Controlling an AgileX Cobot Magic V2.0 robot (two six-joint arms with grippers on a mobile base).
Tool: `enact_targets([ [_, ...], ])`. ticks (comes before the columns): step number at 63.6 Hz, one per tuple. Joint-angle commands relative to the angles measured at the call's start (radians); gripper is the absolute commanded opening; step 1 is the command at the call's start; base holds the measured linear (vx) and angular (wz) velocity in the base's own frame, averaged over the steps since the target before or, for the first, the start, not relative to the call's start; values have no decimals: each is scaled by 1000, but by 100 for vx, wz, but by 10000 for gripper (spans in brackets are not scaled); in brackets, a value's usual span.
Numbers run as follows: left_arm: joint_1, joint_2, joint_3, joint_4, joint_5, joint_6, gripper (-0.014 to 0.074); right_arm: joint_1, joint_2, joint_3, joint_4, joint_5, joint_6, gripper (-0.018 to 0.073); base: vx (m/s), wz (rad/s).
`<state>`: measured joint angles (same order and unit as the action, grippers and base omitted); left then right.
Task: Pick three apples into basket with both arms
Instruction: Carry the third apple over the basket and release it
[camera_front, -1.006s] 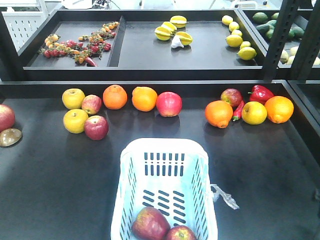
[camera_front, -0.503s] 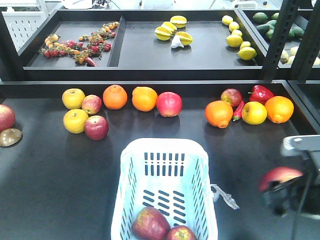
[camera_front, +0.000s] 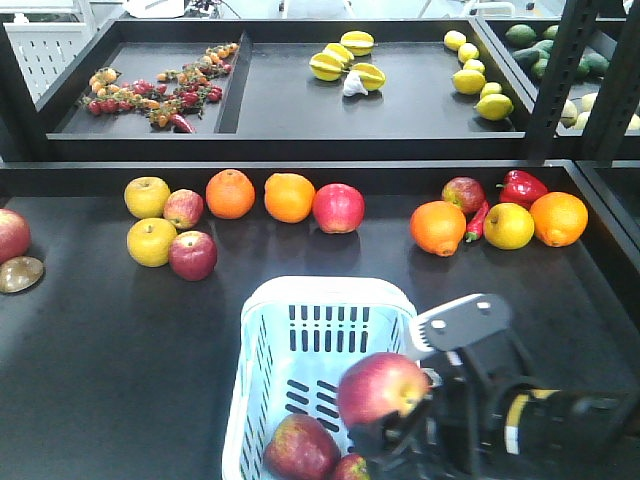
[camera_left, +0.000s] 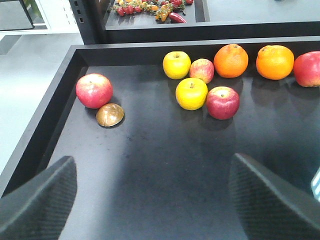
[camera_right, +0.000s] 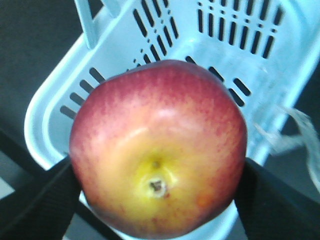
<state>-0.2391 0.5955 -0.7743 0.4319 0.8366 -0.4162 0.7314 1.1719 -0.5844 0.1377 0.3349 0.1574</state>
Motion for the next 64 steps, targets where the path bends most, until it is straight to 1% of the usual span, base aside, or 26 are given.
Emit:
enact_targets([
  [1,1,3,-22,21,-54,-7,585,7,64,-28,14,-153,-11,299,0,0],
  [6,1,3,-22,21,-54,-7,585,7,118,-29,29,-175,-10,335,0,0],
  [10,1,3,-22,21,-54,-7,585,7,144,-29,29,-176,-10,386,0,0],
  [23,1,3,-22,21,-54,-7,585,7,156,-29,28,-180,-11,594,0,0],
  [27,1,3,-22,21,-54,-7,585,7,147,-29,27,-180,-13,648,0,0],
  [31,1,3,-22,21,-54,-7,585,6,134,-29,27,-177,-13,683,0,0],
  [40,1,3,-22,21,-54,-7,585,2,90,-29,21,-152,-13,689,0,0],
  [45,1,3,-22,21,-54,-7,585,-10,51,-29,20,-116,-13,682,0,0],
  [50,1,3,-22,21,-54,-7,585,-37,6,-29,20,-49,-9,668,0,0],
  [55,1,3,-22,21,-54,-7,585,-87,-50,-29,16,31,-9,649,0,0],
  [64,1,3,-22,21,-54,-7,585,-229,-159,-29,-58,183,-9,610,0,0],
])
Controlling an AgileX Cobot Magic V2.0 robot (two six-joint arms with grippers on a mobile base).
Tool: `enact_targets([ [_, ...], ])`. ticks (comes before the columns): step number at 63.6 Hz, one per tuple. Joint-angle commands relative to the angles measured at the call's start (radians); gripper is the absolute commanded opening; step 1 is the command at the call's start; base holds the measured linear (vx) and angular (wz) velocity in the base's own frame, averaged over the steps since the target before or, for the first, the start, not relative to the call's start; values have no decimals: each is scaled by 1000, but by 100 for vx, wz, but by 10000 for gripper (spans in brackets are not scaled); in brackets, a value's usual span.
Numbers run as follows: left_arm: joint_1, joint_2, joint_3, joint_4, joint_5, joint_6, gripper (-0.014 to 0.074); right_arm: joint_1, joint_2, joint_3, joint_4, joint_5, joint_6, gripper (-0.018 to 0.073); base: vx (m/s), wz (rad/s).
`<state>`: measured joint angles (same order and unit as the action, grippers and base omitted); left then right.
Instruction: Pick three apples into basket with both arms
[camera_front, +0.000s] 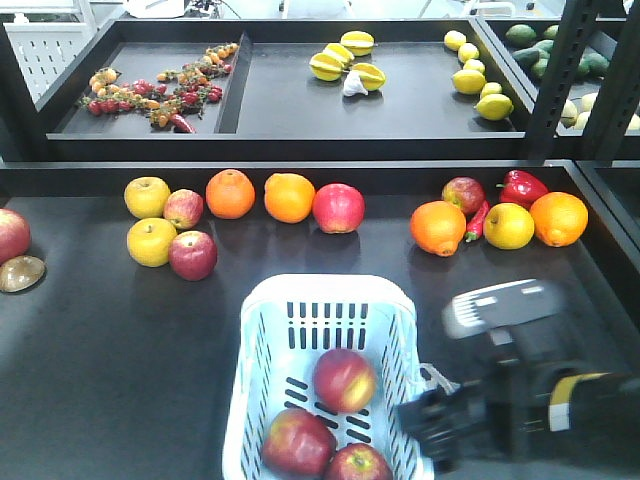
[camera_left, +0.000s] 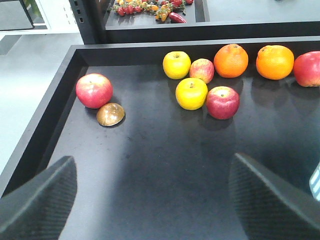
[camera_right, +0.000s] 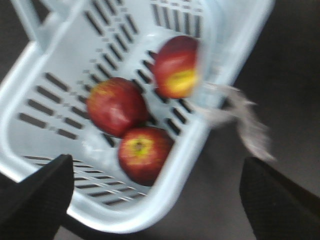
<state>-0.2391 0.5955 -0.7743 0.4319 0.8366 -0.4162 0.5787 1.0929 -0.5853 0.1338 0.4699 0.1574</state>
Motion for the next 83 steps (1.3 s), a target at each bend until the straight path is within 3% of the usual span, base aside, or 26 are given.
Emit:
enact_targets([
  [1,1,3,-22,21,-54,-7,585,-99,-91,-28,-66,67,-9,607,0,0],
  [17,1,3,-22,21,-54,-7,585,-343,-331,-28,-217,277,-9,589,0,0],
  [29,1,3,-22,21,-54,-7,585,-440,-487,-28,-294,380,-9,589,0,0],
  [48,1,3,-22,21,-55,-7,585,-451,-632,-78,-329,412,13,589,0,0],
  [83,1,3,-22,22,-55,-7,585,-451,-637,-107,-355,391,13,581,0,0],
])
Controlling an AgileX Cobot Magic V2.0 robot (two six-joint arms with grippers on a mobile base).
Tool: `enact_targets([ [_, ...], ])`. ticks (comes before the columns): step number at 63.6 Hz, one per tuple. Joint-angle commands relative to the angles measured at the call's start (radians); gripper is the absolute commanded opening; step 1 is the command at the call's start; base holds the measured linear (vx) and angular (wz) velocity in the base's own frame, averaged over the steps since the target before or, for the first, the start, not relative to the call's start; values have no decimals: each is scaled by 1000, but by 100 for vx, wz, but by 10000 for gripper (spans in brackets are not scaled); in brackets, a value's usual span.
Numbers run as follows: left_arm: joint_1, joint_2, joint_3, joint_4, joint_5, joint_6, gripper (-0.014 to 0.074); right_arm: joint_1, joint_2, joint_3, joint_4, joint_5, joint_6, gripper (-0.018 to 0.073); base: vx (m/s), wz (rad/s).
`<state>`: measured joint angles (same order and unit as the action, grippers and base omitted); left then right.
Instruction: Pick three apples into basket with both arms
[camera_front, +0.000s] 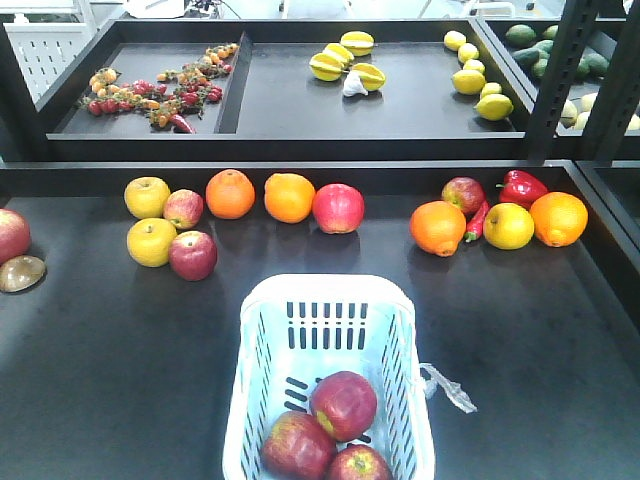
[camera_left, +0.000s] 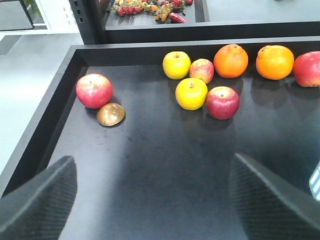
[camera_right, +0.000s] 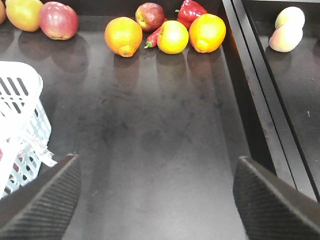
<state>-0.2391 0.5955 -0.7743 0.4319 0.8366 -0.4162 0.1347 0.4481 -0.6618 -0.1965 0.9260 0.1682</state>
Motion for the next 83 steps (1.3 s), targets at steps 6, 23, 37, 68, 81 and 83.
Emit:
enact_targets([
  [6,1,3,-22,22,-55,-7,578,-7,8,-30,-25,-65,3,538,0,0],
  [23,1,3,-22,22,-55,-7,303,-7,8,-30,-33,-65,3,158,0,0],
  [37,1,3,-22,22,-56,-5,-9,-7,8,-30,-33,-65,3,-9,0,0],
  [68,1,3,-22,21,-58,-5,-8,-7,8,-30,-33,-65,3,-8,0,0],
  [81,1,3,-22,21,-58,-5,-8,-7,8,-30,-33,-65,3,-8,0,0],
  [83,1,3,-22,21,-58,-5,-8,-7,8,-30,-33,-65,3,-8,0,0],
])
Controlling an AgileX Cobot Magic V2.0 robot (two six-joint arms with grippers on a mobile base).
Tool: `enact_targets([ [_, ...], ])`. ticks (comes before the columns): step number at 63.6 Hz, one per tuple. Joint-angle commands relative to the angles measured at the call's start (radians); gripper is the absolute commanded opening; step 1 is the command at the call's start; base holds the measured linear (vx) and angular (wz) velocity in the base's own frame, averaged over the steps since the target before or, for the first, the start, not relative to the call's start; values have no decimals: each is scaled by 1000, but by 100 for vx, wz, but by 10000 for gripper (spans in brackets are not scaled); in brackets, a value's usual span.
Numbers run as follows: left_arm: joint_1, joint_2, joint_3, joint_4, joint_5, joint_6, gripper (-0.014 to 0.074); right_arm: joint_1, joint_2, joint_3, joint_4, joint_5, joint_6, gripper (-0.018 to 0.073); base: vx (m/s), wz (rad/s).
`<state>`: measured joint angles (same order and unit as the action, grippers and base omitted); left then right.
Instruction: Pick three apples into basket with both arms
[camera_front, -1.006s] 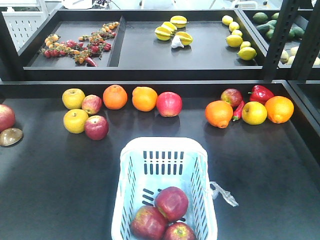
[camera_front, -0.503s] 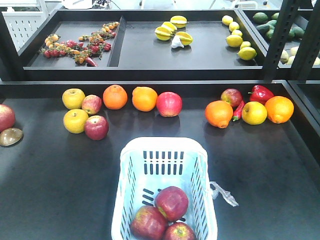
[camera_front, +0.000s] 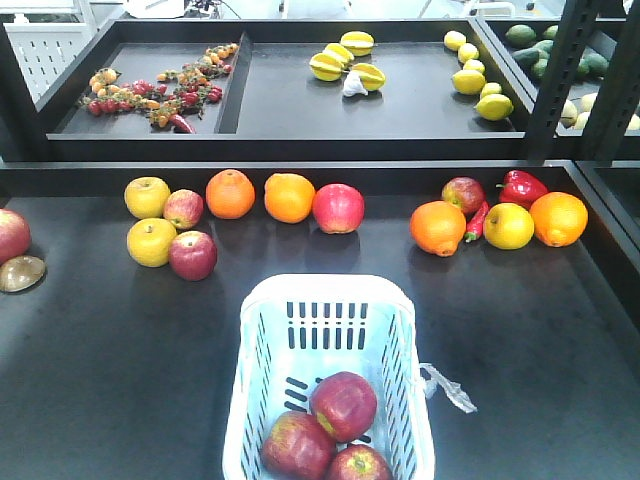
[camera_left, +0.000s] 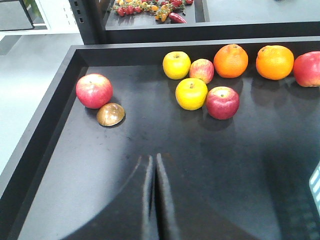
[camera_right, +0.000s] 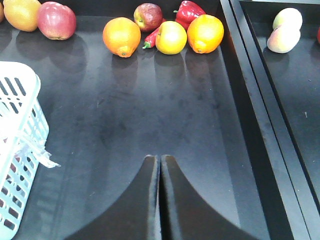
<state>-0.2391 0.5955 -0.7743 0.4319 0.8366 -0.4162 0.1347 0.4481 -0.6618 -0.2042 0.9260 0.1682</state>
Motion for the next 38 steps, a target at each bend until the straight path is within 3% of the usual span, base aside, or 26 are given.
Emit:
enact_targets([
  [1,1,3,-22,21,-58,-5,-8,-7,8,-30,-25,-65,3,-8,0,0],
  [14,1,0,-22,28,-58,-5,-8,-7,8,-30,-24,-65,3,-9,0,0],
  [21,1,-41,10,47,-117,-4,-8,-7,8,-30,-24,-65,3,-9,0,0],
  [29,5,-148,155,47,-330,-4,-8,-7,8,-30,-24,-65,3,-9,0,0],
  [38,59,-291,352,12,-570,-5,-8,-7,8,-30,-24,-65,3,-9,0,0],
])
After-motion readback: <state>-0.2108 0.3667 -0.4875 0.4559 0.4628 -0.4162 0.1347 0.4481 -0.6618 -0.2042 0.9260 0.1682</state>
